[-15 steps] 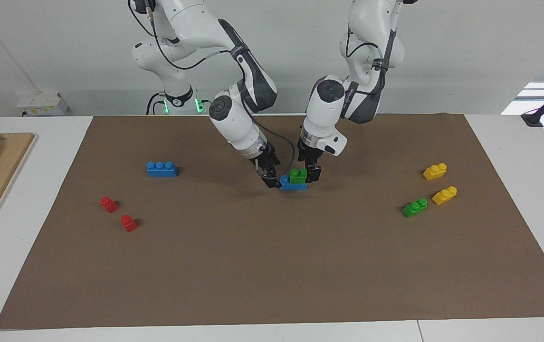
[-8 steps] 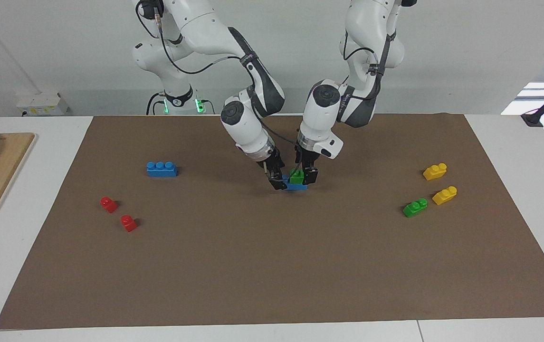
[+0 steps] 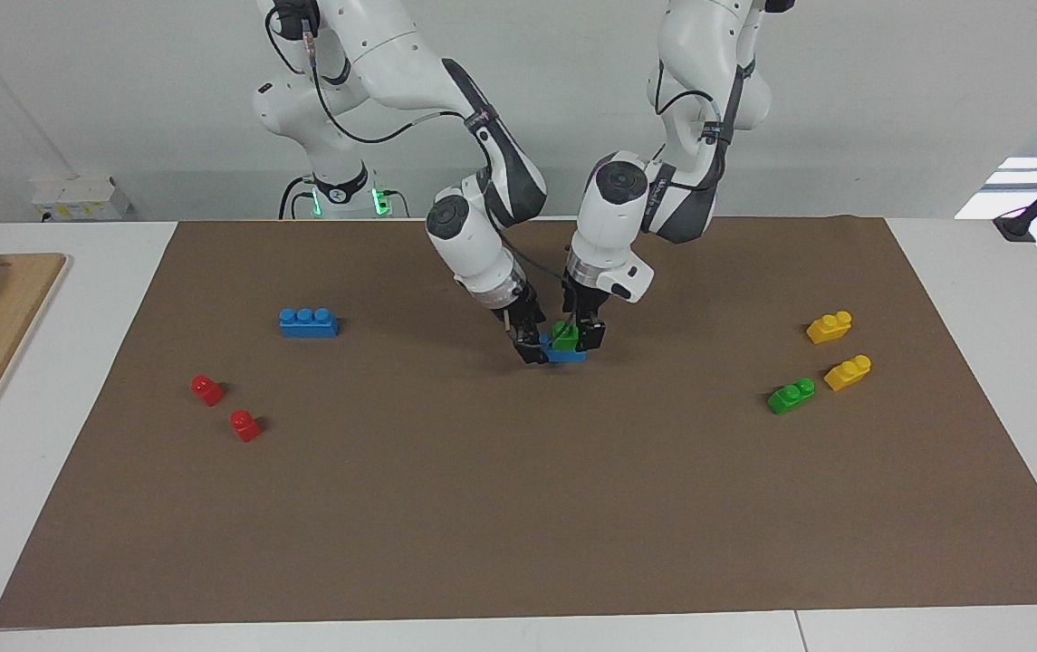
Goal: Remove green block with left arm and hold with right
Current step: 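Grasp the green brick with the left gripper while the right gripper grasps the blue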
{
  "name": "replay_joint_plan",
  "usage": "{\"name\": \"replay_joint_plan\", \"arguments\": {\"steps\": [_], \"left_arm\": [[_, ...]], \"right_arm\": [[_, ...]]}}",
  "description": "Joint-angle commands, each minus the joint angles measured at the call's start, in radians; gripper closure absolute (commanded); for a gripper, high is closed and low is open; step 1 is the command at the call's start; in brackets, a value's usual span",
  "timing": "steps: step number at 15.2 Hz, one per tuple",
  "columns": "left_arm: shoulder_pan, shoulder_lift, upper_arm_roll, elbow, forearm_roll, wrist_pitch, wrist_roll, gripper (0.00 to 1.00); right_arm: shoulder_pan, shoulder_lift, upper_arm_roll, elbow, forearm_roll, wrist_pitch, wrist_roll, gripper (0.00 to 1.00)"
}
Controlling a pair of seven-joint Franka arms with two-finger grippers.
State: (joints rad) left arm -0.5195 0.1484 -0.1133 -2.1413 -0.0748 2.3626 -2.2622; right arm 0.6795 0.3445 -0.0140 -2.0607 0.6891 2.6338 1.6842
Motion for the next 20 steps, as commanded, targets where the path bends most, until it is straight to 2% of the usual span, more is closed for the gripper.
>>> {"name": "replay_joint_plan", "arguments": {"steps": [1,3,5,7,9,10,11,13,14,15,20], "left_arm": [[-0.020,-0.006,0.014,-0.012,-0.002,0.017,-0.019,0.06],[-0.020,-0.006,0.014,-0.011,-0.003,0.015,-0.019,0.10],[-0.020,-0.006,0.014,-0.011,-0.003,0.015,-0.019,0.14],[-0.020,-0.006,0.014,-0.009,-0.003,0.015,-0.020,0.26],[-0.020,-0.006,0.014,-0.011,-0.003,0.015,-0.020,0.45],[-0.020,-0.006,0.014,-0.011,-0.003,0.015,-0.020,0.54],[-0.020,-0.006,0.014,-0.011,-0.002,0.015,-0.020,0.60],[-0.020,-0.006,0.014,-0.009,-0.002,0.017,-0.020,0.73],[-0.020,-0.006,0.014,-0.009,-0.003,0.015,-0.020,0.75],[-0.020,-0.006,0.014,-0.008,-0.002,0.015,-0.020,0.79],[-0.017,-0.003,0.014,0.026,-0.002,-0.014,-0.017,0.79]], "right_arm": [[0.006,-0.002,-0.003,-0.024,0.030,0.034,-0.006,0.07],[0.006,-0.002,-0.003,-0.029,0.030,0.040,-0.009,0.10],[0.006,-0.002,-0.003,-0.027,0.030,0.041,-0.011,0.19],[0.006,-0.001,-0.003,-0.026,0.030,0.043,-0.015,0.28],[0.005,-0.001,-0.003,-0.024,0.030,0.043,-0.015,0.34],[0.005,-0.001,-0.003,-0.022,0.030,0.043,-0.017,0.44],[0.005,0.001,-0.003,-0.021,0.030,0.043,-0.017,0.62],[0.005,0.002,-0.003,-0.021,0.030,0.060,-0.018,0.89],[0.005,0.002,-0.003,-0.021,0.030,0.067,-0.021,1.00],[0.005,0.005,-0.003,-0.021,0.030,0.069,-0.023,1.00],[0.002,0.007,-0.003,-0.021,0.030,0.071,-0.044,1.00]]}}
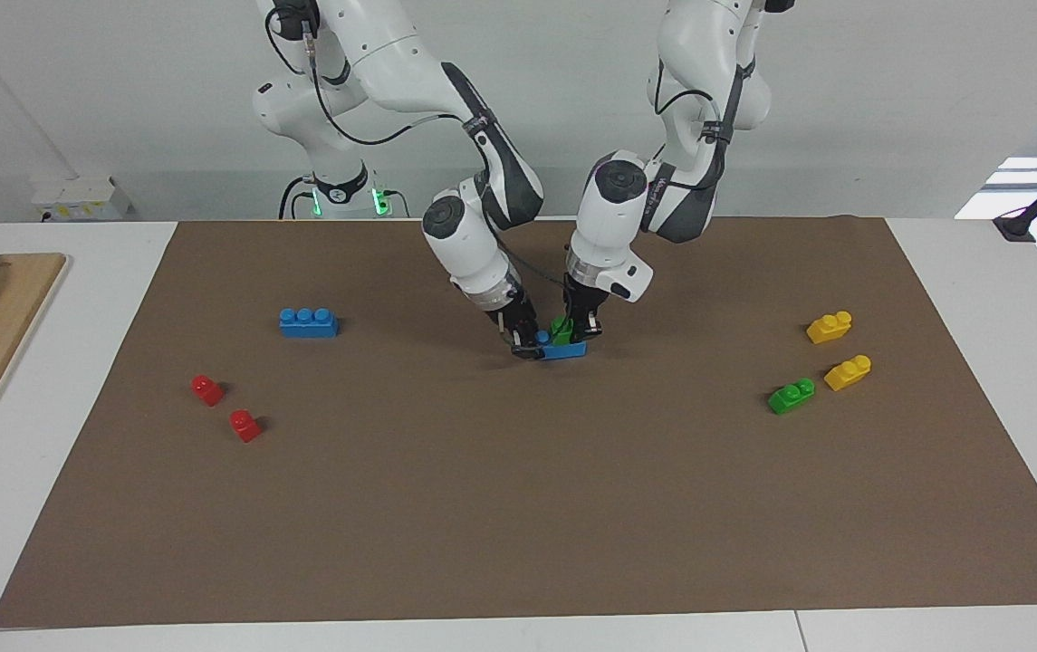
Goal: Remove green block with left arm and hold with right
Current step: 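Pull the green brick away with the left gripper while the right gripper pulls blue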
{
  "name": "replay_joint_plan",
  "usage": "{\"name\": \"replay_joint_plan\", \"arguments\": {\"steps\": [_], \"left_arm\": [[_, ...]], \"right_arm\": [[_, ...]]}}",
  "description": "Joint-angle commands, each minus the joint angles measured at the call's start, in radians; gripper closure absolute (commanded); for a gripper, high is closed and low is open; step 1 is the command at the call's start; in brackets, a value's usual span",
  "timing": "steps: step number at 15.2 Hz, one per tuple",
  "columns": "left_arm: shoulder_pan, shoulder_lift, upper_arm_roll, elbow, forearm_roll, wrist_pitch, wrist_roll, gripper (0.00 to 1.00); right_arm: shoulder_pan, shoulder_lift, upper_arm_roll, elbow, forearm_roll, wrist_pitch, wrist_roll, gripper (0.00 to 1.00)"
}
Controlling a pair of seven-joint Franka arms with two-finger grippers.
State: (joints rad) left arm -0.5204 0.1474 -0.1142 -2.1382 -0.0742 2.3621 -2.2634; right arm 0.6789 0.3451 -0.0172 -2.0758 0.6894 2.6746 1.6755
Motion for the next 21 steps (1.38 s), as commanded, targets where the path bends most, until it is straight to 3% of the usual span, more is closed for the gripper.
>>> {"name": "replay_joint_plan", "arguments": {"steps": [1,5,8,13,17,21], "left_arm": [[-0.010,-0.002,0.014,0.037,-0.003,-0.024,-0.015,0.79],[0.008,-0.026,0.018,0.064,-0.004,-0.058,-0.004,0.80],[0.040,-0.090,0.016,0.066,-0.004,-0.112,0.024,0.81],[0.164,-0.228,0.018,0.041,-0.035,-0.312,0.282,0.84],[0.350,-0.293,0.021,0.038,-0.087,-0.447,0.600,0.84],[0.425,-0.304,0.025,0.023,-0.087,-0.452,0.961,0.84]], "right_arm": [[0.001,0.006,0.000,-0.006,0.030,0.030,-0.036,1.00],[-0.001,0.006,0.000,-0.006,0.030,0.031,-0.043,1.00],[-0.001,0.006,0.000,-0.006,0.030,0.031,-0.056,1.00],[-0.024,0.002,-0.009,0.068,0.013,-0.011,-0.060,1.00],[-0.209,-0.021,-0.012,0.209,-0.075,-0.269,-0.157,1.00],[-0.460,-0.029,-0.009,0.306,-0.133,-0.560,-0.254,1.00]]}}
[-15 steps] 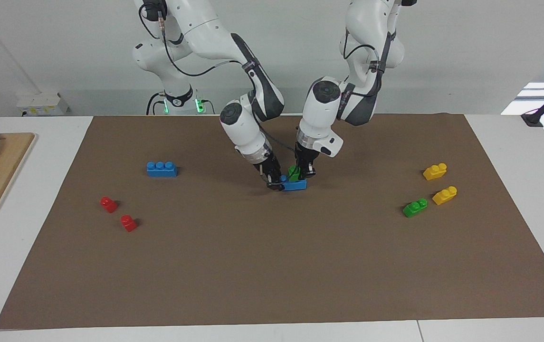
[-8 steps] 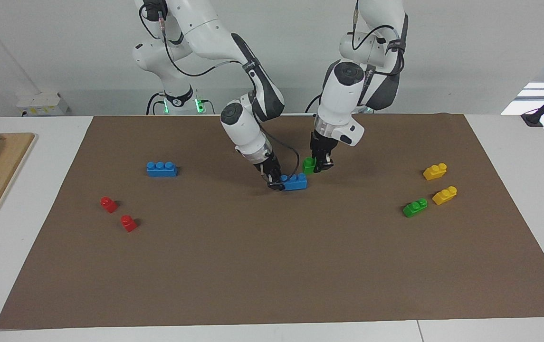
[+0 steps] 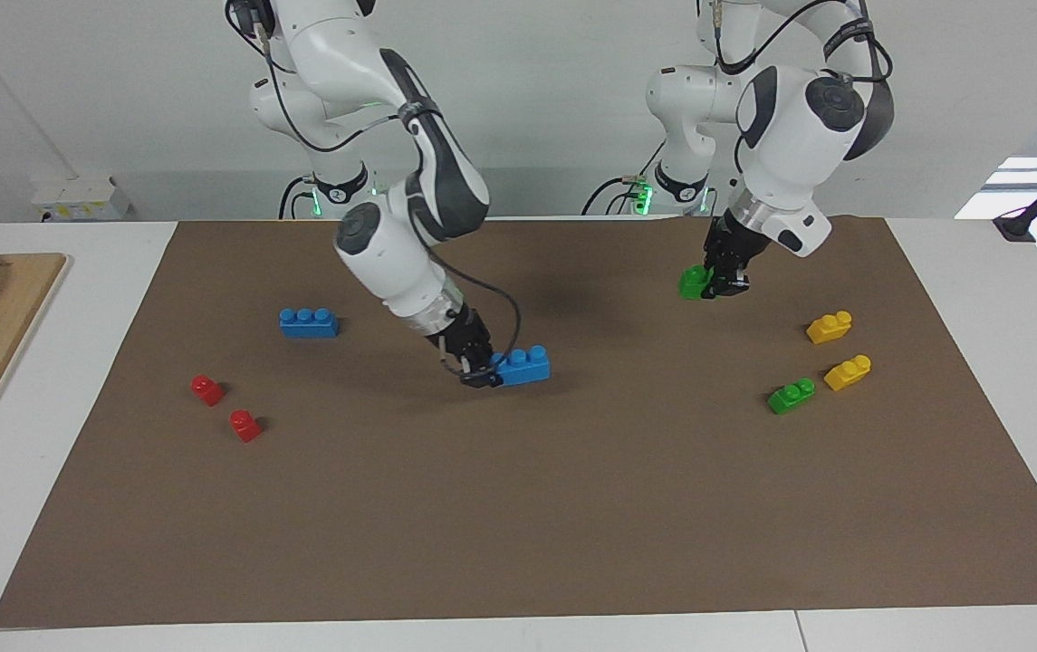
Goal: Remove green block with left arm and hold with right
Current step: 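Pull the green brick away with the left gripper while the right gripper pulls blue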
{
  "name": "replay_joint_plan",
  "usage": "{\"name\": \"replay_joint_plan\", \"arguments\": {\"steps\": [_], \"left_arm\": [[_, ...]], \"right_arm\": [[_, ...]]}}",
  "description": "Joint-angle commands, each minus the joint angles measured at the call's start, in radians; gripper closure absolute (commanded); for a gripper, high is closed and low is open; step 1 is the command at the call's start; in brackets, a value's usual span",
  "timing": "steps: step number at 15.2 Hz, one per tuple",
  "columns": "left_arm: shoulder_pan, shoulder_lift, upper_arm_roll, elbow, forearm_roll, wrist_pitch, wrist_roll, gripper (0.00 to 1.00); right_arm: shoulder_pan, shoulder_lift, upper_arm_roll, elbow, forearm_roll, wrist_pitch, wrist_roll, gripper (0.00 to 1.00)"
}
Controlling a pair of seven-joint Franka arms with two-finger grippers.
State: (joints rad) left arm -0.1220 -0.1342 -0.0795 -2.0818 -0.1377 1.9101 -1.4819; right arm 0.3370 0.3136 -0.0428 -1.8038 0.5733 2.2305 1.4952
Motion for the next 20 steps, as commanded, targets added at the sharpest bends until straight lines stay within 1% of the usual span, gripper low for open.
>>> {"name": "replay_joint_plan", "arguments": {"steps": [1,3,4,6,7,9,10,11,12,13,15,16,18,20], "left_arm": [[0.060,-0.022,-0.009,-0.034,-0.023,-0.009,0.312,0.84],[0.122,-0.022,-0.009,-0.037,-0.022,-0.019,0.487,0.84],[0.148,-0.021,-0.009,-0.038,-0.022,-0.016,0.565,0.84],[0.188,-0.015,-0.008,-0.058,-0.008,-0.017,0.801,0.84],[0.191,-0.013,-0.008,-0.072,0.019,-0.016,0.904,0.84],[0.189,-0.004,-0.008,-0.104,0.145,0.003,1.110,0.84],[0.189,0.010,-0.008,-0.104,0.186,0.010,1.225,0.84],[0.202,0.019,-0.006,-0.106,0.187,0.029,1.305,0.84],[0.240,0.033,-0.009,-0.125,0.187,0.074,1.336,0.84],[0.252,0.034,-0.009,-0.164,0.187,0.136,1.336,0.84],[0.257,0.042,-0.009,-0.252,0.187,0.269,1.338,0.83],[0.255,0.048,-0.009,-0.277,0.187,0.318,1.336,0.83],[0.237,0.091,-0.013,-0.273,0.185,0.345,1.333,0.83],[0.237,0.099,-0.014,-0.271,0.175,0.368,1.335,0.83]], "right_arm": [[-0.177,-0.004,0.015,0.034,-0.020,-0.174,-0.137,1.00],[-0.280,-0.016,0.014,0.014,-0.021,-0.233,-0.239,1.00],[-0.315,-0.021,0.014,-0.014,-0.032,-0.236,-0.257,1.00],[-0.369,-0.041,0.014,-0.080,-0.065,-0.212,-0.303,1.00],[-0.395,-0.039,0.014,-0.097,-0.072,-0.203,-0.326,1.00],[-0.427,-0.028,0.014,-0.120,-0.076,-0.192,-0.352,1.00],[-0.429,-0.022,0.014,-0.135,-0.078,-0.157,-0.368,1.00],[-0.429,-0.021,0.014,-0.155,-0.078,-0.134,-0.369,1.00],[-0.429,-0.021,0.014,-0.164,-0.078,-0.126,-0.371,1.00],[-0.432,-0.021,0.014,-0.176,-0.078,-0.121,-0.372,1.00],[-0.440,-0.019,0.017,-0.210,-0.075,-0.068,-0.377,1.00],[-0.438,-0.019,0.017,-0.230,-0.072,-0.039,-0.375,1.00],[-0.437,-0.016,0.017,-0.236,-0.066,-0.020,-0.372,1.00],[-0.437,-0.011,0.017,-0.239,-0.066,-0.008,-0.374,1.00]]}}
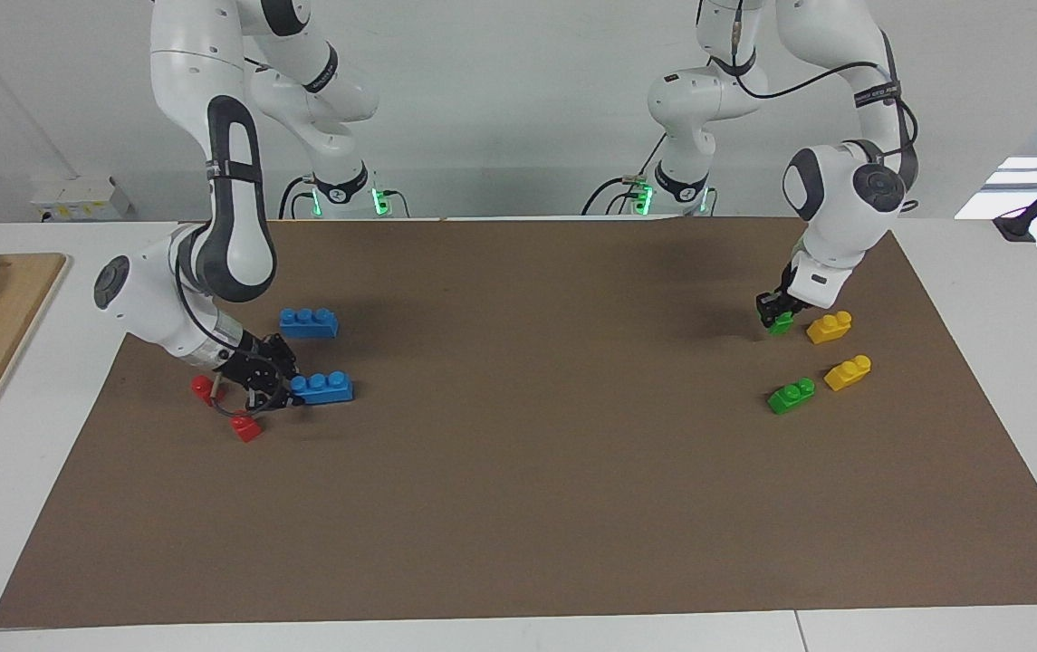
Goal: Remove green block with left arm and hold with right
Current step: 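Set the green brick down with the left gripper while the right gripper sets blue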
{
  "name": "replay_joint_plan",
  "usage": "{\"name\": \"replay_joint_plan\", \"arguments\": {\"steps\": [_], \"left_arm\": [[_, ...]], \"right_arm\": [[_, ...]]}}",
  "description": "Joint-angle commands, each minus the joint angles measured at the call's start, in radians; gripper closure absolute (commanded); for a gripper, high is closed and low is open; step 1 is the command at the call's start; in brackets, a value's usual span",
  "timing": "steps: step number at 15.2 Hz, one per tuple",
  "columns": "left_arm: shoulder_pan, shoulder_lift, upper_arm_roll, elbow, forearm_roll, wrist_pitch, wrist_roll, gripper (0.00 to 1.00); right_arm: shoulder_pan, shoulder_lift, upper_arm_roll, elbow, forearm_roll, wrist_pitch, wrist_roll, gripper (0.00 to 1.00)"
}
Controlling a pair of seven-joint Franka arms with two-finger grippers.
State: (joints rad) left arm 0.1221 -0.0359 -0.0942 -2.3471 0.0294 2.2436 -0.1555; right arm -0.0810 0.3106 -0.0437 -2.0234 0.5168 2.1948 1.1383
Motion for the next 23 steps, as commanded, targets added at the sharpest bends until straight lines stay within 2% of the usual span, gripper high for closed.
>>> {"name": "replay_joint_plan", "arguments": {"steps": [1,4,5,6,7,8,10,12,14,15,17,18,21,23], "left_arm": [[-0.009,0.011,0.001,-0.008,-0.002,0.050,0.008,0.83],[-0.028,0.036,0.001,-0.012,-0.013,0.086,0.007,0.82],[-0.030,0.036,0.001,-0.015,-0.014,0.088,0.007,0.81],[-0.029,0.036,0.001,-0.026,-0.016,0.090,0.007,0.81],[-0.030,0.033,0.001,-0.047,-0.026,0.102,0.008,0.80],[-0.030,0.031,0.001,-0.058,-0.029,0.123,0.007,0.80],[-0.030,0.031,0.001,-0.072,-0.029,0.133,0.007,0.77],[-0.032,0.033,0.001,-0.075,-0.029,0.134,0.007,0.72],[-0.032,0.033,0.001,-0.075,-0.029,0.134,0.007,0.58],[-0.032,0.033,0.001,-0.075,-0.029,0.134,0.007,0.43],[-0.032,0.033,0.001,-0.075,-0.031,0.133,0.007,0.18],[-0.032,0.033,0.001,-0.072,-0.031,0.126,0.007,0.00],[-0.044,0.034,0.001,-0.031,-0.031,0.081,0.004,0.00],[-0.050,0.027,0.001,0.043,-0.031,-0.026,0.004,0.00]], "right_arm": [[-0.016,-0.010,0.018,-0.027,-0.009,0.034,-0.017,1.00],[-0.010,-0.011,0.018,-0.043,-0.004,0.052,-0.014,1.00],[-0.011,-0.011,0.018,-0.043,-0.004,0.051,-0.015,0.96],[-0.014,-0.011,0.018,-0.041,-0.004,0.049,-0.020,0.73],[-0.022,-0.013,0.019,-0.041,-0.004,0.049,-0.050,0.56],[-0.022,-0.016,0.019,-0.040,-0.003,0.046,-0.107,0.33],[-0.022,-0.021,0.019,-0.029,-0.003,0.033,-0.126,0.09],[-0.022,-0.028,0.018,-0.005,-0.003,-0.016,-0.123,0.05],[-0.022,-0.045,0.015,0.058,-0.003,-0.130,-0.089,0.05],[-0.022,-0.060,0.015,0.084,-0.004,-0.173,-0.059,0.05],[-0.022,-0.096,0.013,0.132,-0.023,-0.228,-0.026,0.04],[-0.023,-0.112,0.013,0.156,-0.038,-0.251,-0.032,0.04],[-0.008,-0.131,0.024,0.300,-0.209,-0.338,-0.066,0.03],[-0.005,-0.137,0.030,0.385,-0.277,-0.409,-0.162,0.03]]}}
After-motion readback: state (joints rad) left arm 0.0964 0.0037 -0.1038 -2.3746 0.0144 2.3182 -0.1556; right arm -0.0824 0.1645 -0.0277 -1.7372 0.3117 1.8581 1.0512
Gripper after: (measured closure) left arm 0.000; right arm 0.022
